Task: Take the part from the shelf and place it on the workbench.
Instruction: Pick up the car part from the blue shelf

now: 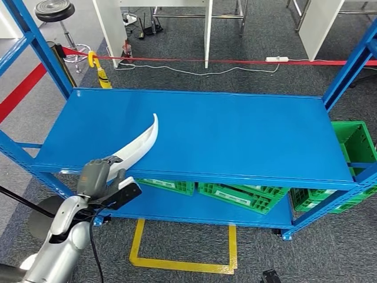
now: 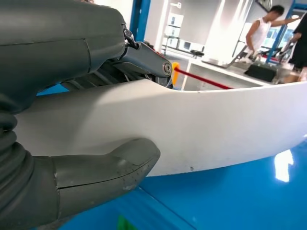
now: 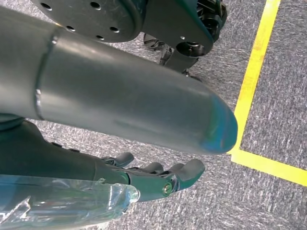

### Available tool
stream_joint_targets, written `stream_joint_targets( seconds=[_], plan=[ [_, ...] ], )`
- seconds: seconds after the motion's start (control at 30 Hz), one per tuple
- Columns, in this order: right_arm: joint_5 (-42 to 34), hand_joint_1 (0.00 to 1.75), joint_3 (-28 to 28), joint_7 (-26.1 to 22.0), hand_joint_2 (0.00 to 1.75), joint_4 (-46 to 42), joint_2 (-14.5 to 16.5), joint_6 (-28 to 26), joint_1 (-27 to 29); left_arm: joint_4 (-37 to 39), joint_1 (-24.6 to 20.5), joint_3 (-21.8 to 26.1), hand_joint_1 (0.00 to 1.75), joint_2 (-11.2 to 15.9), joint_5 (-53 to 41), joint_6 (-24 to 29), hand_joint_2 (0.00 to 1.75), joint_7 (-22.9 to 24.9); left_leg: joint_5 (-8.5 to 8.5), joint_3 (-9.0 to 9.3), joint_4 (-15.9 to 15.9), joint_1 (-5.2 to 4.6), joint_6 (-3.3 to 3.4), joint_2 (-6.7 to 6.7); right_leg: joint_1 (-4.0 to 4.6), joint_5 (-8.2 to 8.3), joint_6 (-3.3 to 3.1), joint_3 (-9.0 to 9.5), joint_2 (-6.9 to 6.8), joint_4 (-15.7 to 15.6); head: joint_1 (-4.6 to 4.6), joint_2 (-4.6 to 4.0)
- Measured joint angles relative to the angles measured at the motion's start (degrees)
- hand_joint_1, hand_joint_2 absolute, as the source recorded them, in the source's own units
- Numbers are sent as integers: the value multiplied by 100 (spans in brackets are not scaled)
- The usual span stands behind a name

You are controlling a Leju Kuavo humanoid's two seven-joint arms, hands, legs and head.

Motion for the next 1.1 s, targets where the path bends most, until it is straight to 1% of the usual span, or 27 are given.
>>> stream_joint_targets(
  seconds=[0.13, 0.17, 0.2, 0.23, 0.3, 0.33, 0.37, 0.4, 0.43, 0.47, 0.5, 0.53, 0.57, 0.67, 0.7, 0.73, 0.77, 0.8, 0.83, 0.87, 0.9, 0.93, 0.97, 1.0, 1.03, 1.07, 1.1],
  plan=[
    [-23, 0, -33, -71, 0, 0, -13, 19, 9, -241, 131, -34, 145, -32, -41, 118, 175, -75, 63, -5, -30, -14, 90, 7, -32, 36, 87, -3, 0, -44, -2, 0],
    [-41, 0, -48, -112, 0, 0, -27, 21, 14, -340, 212, -63, 145, -60, -88, 214, 175, -116, 106, 6, -71, 2, 119, 16, -29, -2, 111, -21, -6, -28, 1, 0],
    [-60, 0, -68, -155, 0, 0, -42, 22, 19, -458, 313, -110, 145, -100, -151, 332, 175, -153, 140, 14, -113, 24, 143, 24, -24, -108, 131, -73, -11, 79, 7, 0],
    [-79, 0, -91, -195, 0, 0, -61, 22, 25, -577, 426, -169, 145, -150, -217, 453, 175, -179, 166, 22, -146, 46, 156, 33, -22, -275, 146, -171, -19, 304, 16, 0],
    [-98, 0, -127, -249, 0, 0, -86, 22, 34, -763, 648, -294, 145, -233, -314, 640, 175, -202, 174, 13, -152, 54, 164, 43, -27, -646, 182, -451, -28, 1021, 28, 0],
    [-103, 0, -139, -268, 0, 0, -106, 19, 40, -840, 754, -350, 145, -262, -340, 715, 175, -205, 174, 11, -151, 57, 163, 50, -32, -746, 201, -564, -30, 1321, 28, 0],
    [-106, 0, -151, -285, 0, 0, -127, 15, 49, -913, 853, -397, 145, -287, -354, 789, 175, -210, 175, 9, -150, 63, 161, 56, -36, -745, 220, -593, -32, 1449, 27, 0],
    [-109, 0, -166, -299, 0, 0, -151, 10, 61, -985, 940, -439, 145, -310, -361, 862, 175, -214, 174, 8, -146, 75, 152, 59, -43, -640, 241, -511, -36, 1352, 27, 0],
    [-111, 0, -183, -311, 0, 0, -172, 5, 71, -1051, 1008, -475, 145, -332, -360, 921, 175, -217, 172, 8, -138, 94, 133, 57, -57, -460, 264, -321, -40, 1042, 26, 0],
    [-113, 0, -198, -320, 0, 0, -186, 3, 75, -1106, 1057, -503, 145, -350, -359, 961, 175, -221, 166, 5, -123, 109, 101, 52, -70, -327, 299, -86, -42, 641, 30, 0],
    [-115, 0, -210, -326, 0, 0, -193, 3, 71, -1159, 1090, -527, 145, -364, -357, 985, 175, -225, 158, -11, -102, 116, 58, 43, -73, -228, 304, 127, -29, 300, 44, 0],
    [-115, 0, -219, -332, 0, 0, -196, 1, 62, -1206, 1118, -545, 145, -374, -351, 999, 175, -232, 156, -23, -75, 113, 14, 33, -74, -196, 285, 262, -16, 76, 56, 0],
    [-115, 0, -229, -338, 0, 0, -196, -3, 53, -1252, 1147, -557, 145, -383, -330, 1020, 175, -245, 163, -41, -53, 103, -26, 25, -66, -218, 246, 312, 1, -6, 60, 0],
    [-116, 0, -267, -362, 0, 1, -197, -30, 61, -1369, 1268, -578, 145, -421, -172, 1140, 175, -342, 151, -94, 6, 108, -113, 17, -53, -202, 75, 249, 10, 16, 50, 0],
    [-117, 0, -277, -376, 0, 1, -197, -39, 67, -1402, 1321, -584, 145, -438, -91, 1194, 175, -391, 46, -145, 109, 114, -138, 21, -53, -180, 23, 220, 6, 14, 48, 0],
    [-119, 0, -286, -394, 0, 1, -198, -47, 72, -1435, 1377, -592, 145, -454, 2, 1256, 175, -444, -135, -242, 329, 118, -158, 24, -53, -150, -28, 184, 3, 6, 42, 0],
    [-123, 0, -299, -415, 0, 0, -201, -54, 74, -1465, 1436, -601, 145, -472, 105, 1323, 175, -498, -369, -381, 666, 119, -172, 27, -45, -118, -69, 140, 2, 6, 37, 0],
    [-128, 0, -318, -434, 0, 1, -203, -58, 80, -1488, 1499, -609, 145, -489, 202, 1392, 175, -546, -604, -543, 1071, 118, -176, 28, -32, -84, -97, 88, 5, 5, 34, 0],
    [-134, 0, -339, -448, 0, 1, -205, -60, 89, -1502, 1562, -616, 145, -503, 285, 1457, 175, -587, -772, -674, 1424, 117, -172, 28, -16, -48, -112, 34, 13, 6, 34, 0],
    [-142, 0, -360, -457, 0, 2, -206, -62, 100, -1511, 1622, -622, 145, -516, 354, 1515, 175, -618, -833, -727, 1625, 114, -155, 27, 2, -9, -116, -21, 30, 6, 35, 0],
    [-148, 0, -381, -464, 0, 2, -206, -63, 110, -1516, 1674, -626, 145, -528, 418, 1568, 175, -646, -780, -675, 1614, 106, -124, 26, 20, 35, -115, -76, 55, 6, 35, 0],
    [-152, 0, -399, -470, 0, 2, -206, -64, 115, -1517, 1712, -630, 145, -538, 499, 1616, 175, -680, -635, -510, 1384, 92, -79, 15, 38, 84, -111, -131, 92, 6, 36, 0],
    [-156, 0, -414, -479, 0, 2, -206, -66, 114, -1517, 1734, -637, 145, -547, 609, 1655, 175, -724, -469, -260, 1007, 72, -18, -28, 50, 137, -106, -184, 134, 6, 36, 0],
    [-157, 0, -428, -489, 0, 2, -203, -67, 110, -1517, 1745, -647, 145, -555, 732, 1685, 175, -773, -360, 7, 581, 52, 41, -100, 66, 192, -94, -239, 178, 7, 37, 0],
    [-158, 0, -440, -501, 0, 2, -201, -69, 107, -1517, 1751, -657, 145, -559, 847, 1706, 175, -821, -287, 203, 253, 34, 65, -156, 70, 252, -76, -280, 224, -1, 39, 0],
    [-161, 0, -452, -513, 0, 2, -199, -72, 106, -1516, 1754, -666, 145, -562, 934, 1721, 175, -859, -266, 313, 41, 19, 72, -200, 66, 313, -51, -310, 264, -14, 37, 0],
    [-165, 0, -467, -522, 0, 3, -197, -77, 114, -1515, 1759, -673, 145, -564, 984, 1735, 175, -884, -258, 334, -45, 3, 64, -202, 57, 377, -15, -330, 302, -40, 34, 0]
  ],
)
